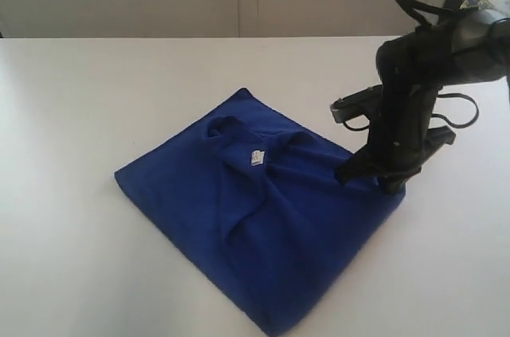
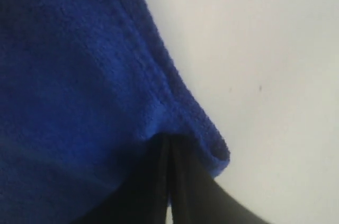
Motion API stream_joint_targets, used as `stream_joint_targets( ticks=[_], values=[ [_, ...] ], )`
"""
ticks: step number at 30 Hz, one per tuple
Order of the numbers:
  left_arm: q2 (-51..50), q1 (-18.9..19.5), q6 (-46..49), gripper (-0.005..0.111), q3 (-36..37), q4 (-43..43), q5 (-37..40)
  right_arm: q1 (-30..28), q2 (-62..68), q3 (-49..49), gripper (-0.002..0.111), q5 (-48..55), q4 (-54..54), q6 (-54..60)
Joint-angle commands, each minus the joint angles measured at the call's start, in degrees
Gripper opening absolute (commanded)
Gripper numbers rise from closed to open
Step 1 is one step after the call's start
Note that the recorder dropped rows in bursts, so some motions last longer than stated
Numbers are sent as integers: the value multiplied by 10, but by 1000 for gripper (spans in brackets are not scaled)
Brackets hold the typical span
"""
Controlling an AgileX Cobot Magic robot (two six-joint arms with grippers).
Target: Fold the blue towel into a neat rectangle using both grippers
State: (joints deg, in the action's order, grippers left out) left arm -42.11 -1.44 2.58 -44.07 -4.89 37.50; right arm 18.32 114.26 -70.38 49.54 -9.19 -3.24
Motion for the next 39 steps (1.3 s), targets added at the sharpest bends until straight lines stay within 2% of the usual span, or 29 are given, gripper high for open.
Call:
stream_joint_targets(
  ticks=[1,9,14,19,27,32,39],
  values=[
    [5,1,3,0,3,-2,2,-7,-48,75,0,-19,25,-17],
    [5,1,3,0,3,-2,2,-7,-116,174,0,-62,81,-17],
    [5,1,3,0,3,-2,2,-6,-160,189,0,-67,92,-17],
    [5,1,3,0,3,-2,2,-6,-199,182,0,-116,95,-17],
    [5,1,3,0,3,-2,2,-6,-155,30,0,-112,132,37],
    [5,1,3,0,3,-2,2,-6,-54,-93,0,-88,256,162],
    [5,1,3,0,3,-2,2,1,130,-299,0,-53,275,195]
  ],
)
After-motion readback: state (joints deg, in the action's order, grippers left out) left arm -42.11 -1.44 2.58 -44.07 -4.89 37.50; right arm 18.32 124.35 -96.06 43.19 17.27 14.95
